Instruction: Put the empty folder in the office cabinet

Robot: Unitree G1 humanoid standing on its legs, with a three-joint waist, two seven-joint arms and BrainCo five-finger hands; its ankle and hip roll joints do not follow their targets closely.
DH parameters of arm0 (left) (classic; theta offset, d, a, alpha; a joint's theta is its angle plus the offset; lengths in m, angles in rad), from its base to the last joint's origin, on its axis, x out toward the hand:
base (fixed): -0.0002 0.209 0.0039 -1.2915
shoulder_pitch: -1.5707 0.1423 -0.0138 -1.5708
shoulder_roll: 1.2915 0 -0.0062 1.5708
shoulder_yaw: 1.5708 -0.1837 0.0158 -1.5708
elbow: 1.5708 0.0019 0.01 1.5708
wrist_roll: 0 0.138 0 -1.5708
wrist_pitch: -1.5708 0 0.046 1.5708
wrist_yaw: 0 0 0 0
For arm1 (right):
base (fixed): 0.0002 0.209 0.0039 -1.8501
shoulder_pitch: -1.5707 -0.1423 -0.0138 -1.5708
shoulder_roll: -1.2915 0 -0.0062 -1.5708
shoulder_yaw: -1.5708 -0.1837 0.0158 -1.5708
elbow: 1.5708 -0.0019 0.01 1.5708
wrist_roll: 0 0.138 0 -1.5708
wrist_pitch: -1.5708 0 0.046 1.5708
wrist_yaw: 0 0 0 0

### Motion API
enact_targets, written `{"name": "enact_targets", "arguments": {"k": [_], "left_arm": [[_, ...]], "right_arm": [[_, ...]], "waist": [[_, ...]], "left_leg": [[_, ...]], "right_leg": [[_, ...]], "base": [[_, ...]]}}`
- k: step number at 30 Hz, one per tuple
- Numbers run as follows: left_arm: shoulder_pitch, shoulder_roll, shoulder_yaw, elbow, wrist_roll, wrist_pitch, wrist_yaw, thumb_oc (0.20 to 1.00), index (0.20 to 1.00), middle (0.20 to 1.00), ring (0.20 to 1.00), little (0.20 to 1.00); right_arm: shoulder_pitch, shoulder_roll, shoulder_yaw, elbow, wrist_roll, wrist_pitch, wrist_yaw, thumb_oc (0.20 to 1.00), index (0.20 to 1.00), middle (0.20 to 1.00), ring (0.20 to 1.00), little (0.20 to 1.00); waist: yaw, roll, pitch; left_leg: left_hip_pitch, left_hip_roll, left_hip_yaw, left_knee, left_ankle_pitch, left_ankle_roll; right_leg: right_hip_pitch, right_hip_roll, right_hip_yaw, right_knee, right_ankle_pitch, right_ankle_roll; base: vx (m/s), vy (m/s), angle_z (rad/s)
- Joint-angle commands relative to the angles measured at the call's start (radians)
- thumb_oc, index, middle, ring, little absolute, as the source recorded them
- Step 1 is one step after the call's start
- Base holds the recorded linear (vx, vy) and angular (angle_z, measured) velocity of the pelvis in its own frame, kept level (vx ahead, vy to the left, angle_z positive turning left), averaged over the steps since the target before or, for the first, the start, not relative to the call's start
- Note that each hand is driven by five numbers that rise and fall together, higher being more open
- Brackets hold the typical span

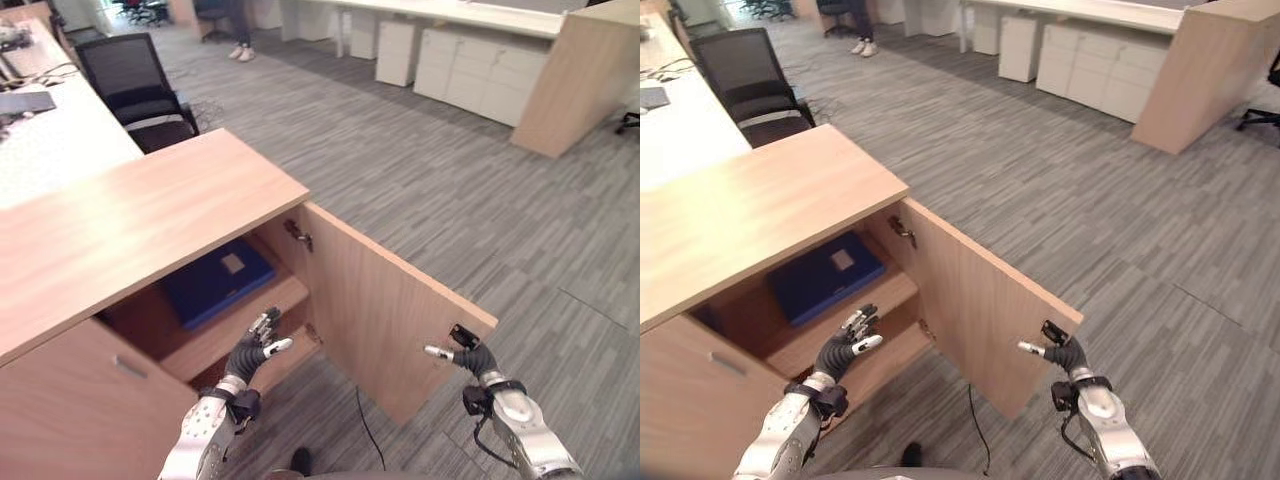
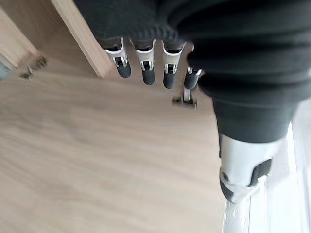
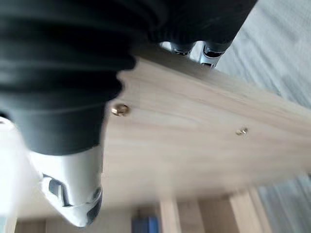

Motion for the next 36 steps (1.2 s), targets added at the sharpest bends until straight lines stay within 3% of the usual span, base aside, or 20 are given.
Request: {"name": "enact_targets", "arguments": {"k": [1,2,4,5,6,7,8,9,12,13,14,15,16,18,20,23,28,29,36], "left_arm": [[-0.113,0.054,0.031,-0.029,-0.022,-0.059,0.020,1.000,1.000,1.000,1.000,1.000],[-0.116,0.051,0.032,-0.029,-0.019,-0.059,0.018,1.000,1.000,1.000,1.000,1.000],[-0.116,0.054,0.039,-0.036,-0.015,-0.056,0.013,1.000,1.000,1.000,1.000,1.000],[-0.113,0.054,0.044,-0.038,-0.014,-0.055,0.012,1.000,1.000,1.000,1.000,1.000],[-0.089,0.068,0.058,-0.045,-0.021,-0.056,0.001,1.000,1.000,1.000,1.000,1.000],[-0.083,0.071,0.053,-0.039,-0.019,-0.053,-0.001,1.000,1.000,1.000,1.000,1.000],[-0.082,0.071,0.050,-0.040,-0.019,-0.053,-0.001,1.000,1.000,1.000,1.000,1.000],[-0.067,0.069,0.057,-0.042,-0.008,-0.046,0.002,1.000,1.000,1.000,1.000,1.000],[-0.080,0.089,0.066,-0.047,-0.003,-0.043,0.001,1.000,1.000,1.000,1.000,1.000],[-0.078,0.089,0.064,-0.053,-0.011,-0.041,0.001,1.000,1.000,1.000,1.000,1.000],[-0.080,0.089,0.065,-0.053,-0.020,-0.040,0.002,1.000,1.000,1.000,1.000,1.000],[-0.084,0.087,0.067,-0.045,-0.029,-0.040,0.005,1.000,1.000,1.000,1.000,1.000],[-0.090,0.082,0.063,-0.042,-0.033,-0.044,0.010,1.000,1.000,1.000,1.000,1.000],[-0.107,0.076,0.051,-0.031,-0.035,-0.050,0.014,1.000,1.000,1.000,1.000,1.000],[-0.118,0.081,0.035,-0.015,-0.026,-0.061,0.025,1.000,1.000,1.000,1.000,1.000],[-0.118,0.076,0.040,-0.008,-0.017,-0.064,0.019,1.000,1.000,1.000,1.000,1.000],[-0.089,0.057,0.050,-0.017,-0.029,-0.063,0.015,1.000,1.000,1.000,1.000,1.000],[-0.075,0.051,0.048,-0.020,-0.026,-0.060,0.013,1.000,1.000,1.000,1.000,1.000],[-0.036,0.053,0.052,-0.043,-0.037,-0.052,-0.003,1.000,1.000,1.000,1.000,1.000]], "right_arm": [[-0.151,0.080,0.117,-0.075,0.022,-0.042,0.063,1.000,1.000,1.000,1.000,1.000],[-0.148,0.070,0.109,-0.083,0.023,-0.047,0.060,1.000,1.000,1.000,1.000,1.000],[-0.159,0.063,0.110,-0.090,0.015,-0.049,0.053,1.000,1.000,1.000,1.000,1.000],[-0.160,0.063,0.115,-0.090,0.014,-0.048,0.053,1.000,1.000,1.000,1.000,1.000],[-0.159,0.063,0.116,-0.108,0.012,-0.047,0.058,1.000,1.000,1.000,1.000,1.000],[-0.140,0.078,0.105,-0.125,0.025,-0.044,0.060,1.000,1.000,1.000,1.000,1.000],[-0.135,0.078,0.103,-0.129,0.025,-0.042,0.061,1.000,1.000,1.000,1.000,1.000],[-0.131,0.090,0.102,-0.125,0.027,-0.034,0.073,1.000,1.000,1.000,1.000,1.000],[-0.147,0.119,0.107,-0.121,0.022,-0.028,0.079,1.000,1.000,1.000,1.000,1.000],[-0.160,0.133,0.115,-0.119,0.018,-0.023,0.082,1.000,1.000,1.000,1.000,1.000],[-0.168,0.138,0.119,-0.117,0.015,-0.022,0.082,1.000,1.000,1.000,1.000,1.000],[-0.169,0.146,0.124,-0.116,0.009,-0.023,0.080,1.000,1.000,1.000,1.000,1.000],[-0.163,0.151,0.125,-0.117,0.007,-0.019,0.082,1.000,1.000,1.000,1.000,1.000],[-0.154,0.148,0.127,-0.115,0.023,-0.018,0.082,1.000,1.000,1.000,1.000,1.000],[-0.166,0.137,0.144,-0.096,0.024,-0.028,0.076,1.000,1.000,1.000,1.000,1.000],[-0.166,0.146,0.164,-0.096,0.045,-0.015,0.093,1.000,1.000,1.000,1.000,1.000],[-0.159,0.139,0.176,-0.099,0.048,-0.012,0.102,1.000,1.000,1.000,1.000,1.000],[-0.161,0.131,0.173,-0.097,0.036,-0.010,0.097,1.000,1.000,1.000,1.000,1.000],[-0.223,0.089,0.017,0.015,0.054,-0.041,-0.014,1.000,1.000,1.000,1.000,1.000]], "waist": [[0.069,-0.083,0.088],[0.051,-0.084,0.092],[0.001,-0.087,0.081],[0.005,-0.087,0.085],[-0.001,-0.087,0.082],[-0.007,-0.075,0.069],[-0.012,-0.076,0.069],[-0.006,-0.074,0.060],[0.014,-0.091,0.071],[0.017,-0.088,0.079],[0.016,-0.089,0.086],[0.015,-0.081,0.090],[0.005,-0.072,0.089],[-0.013,-0.064,0.082],[-0.031,-0.078,0.087],[-0.009,-0.095,0.070],[0.006,-0.093,0.046],[0.024,-0.091,0.041],[0.070,-0.096,0.021]], "left_leg": [[-0.051,0.042,0.133,0.130,-0.075,-0.056],[-0.066,0.077,0.229,0.167,-0.072,-0.048],[-0.028,0.189,0.491,0.218,-0.090,-0.041],[-0.022,0.196,0.499,0.225,-0.098,-0.045],[-0.001,0.229,0.569,0.332,-0.137,-0.045],[0.045,0.200,0.563,0.286,-0.177,-0.034],[0.050,0.192,0.559,0.273,-0.173,-0.031],[0.070,0.140,0.526,0.224,-0.203,-0.009],[0.055,0.098,0.477,0.227,-0.233,0.033],[0.072,0.066,0.449,0.209,-0.254,0.063],[0.071,0.044,0.454,0.195,-0.238,0.090],[0.078,0.032,0.421,0.175,-0.232,0.099],[0.097,0.017,0.375,0.128,-0.218,0.104],[0.100,0.003,0.287,0.092,-0.196,0.092],[0.093,-0.024,0.179,0.086,-0.190,0.080],[0.088,-0.035,0.159,0.072,-0.181,0.075],[0.104,-0.029,0.112,0.056,-0.167,0.056],[0.106,-0.025,0.082,0.044,-0.156,0.046],[0.114,-0.014,0.031,0.014,-0.134,0.018]], "right_leg": [[-0.022,-0.139,0.000,0.006,-0.014,0.070],[-0.024,-0.149,-0.022,0.008,-0.010,0.069],[-0.027,-0.158,-0.065,0.010,-0.021,0.066],[-0.024,-0.155,-0.057,0.011,-0.024,0.064],[-0.015,-0.156,-0.095,0.024,-0.029,0.035],[-0.019,-0.159,-0.139,0.072,-0.045,0.021],[-0.016,-0.165,-0.146,0.078,-0.047,0.024],[-0.020,-0.176,-0.156,0.127,-0.043,0.032],[-0.065,-0.239,-0.157,0.300,-0.050,0.074],[-0.110,-0.292,-0.132,0.414,-0.001,0.121],[-0.137,-0.327,-0.129,0.468,0.045,0.137],[-0.167,-0.323,-0.074,0.519,0.074,0.165],[-0.208,-0.282,0.038,0.539,0.058,0.172],[-0.217,-0.196,0.181,0.439,-0.032,0.153],[-0.207,-0.137,0.364,0.260,-0.047,0.113],[-0.167,-0.144,0.332,0.190,-0.030,0.103],[-0.086,-0.138,0.260,0.115,-0.009,0.099],[-0.052,-0.133,0.233,0.079,-0.007,0.094],[0.011,-0.115,0.159,0.008,-0.001,0.084]], "base": [[-0.15,0.081,0.48],[-0.18,0.101,0.60],[-0.11,0.066,0.92],[-0.14,0.069,1.12],[-0.12,0.124,0.85],[-0.12,0.139,0.78],[0.07,0.199,1.34],[0.11,0.238,1.71],[0.10,0.265,1.57],[0.06,0.270,1.04],[0.07,0.242,0.83],[0.01,0.161,0.99],[0.08,0.068,1.30],[0.10,-0.058,1.45],[0.10,-0.139,2.28],[0.05,-0.126,1.66],[0.08,-0.109,0.36],[0.00,-0.065,0.34],[-0.01,-0.049,0.30]]}}
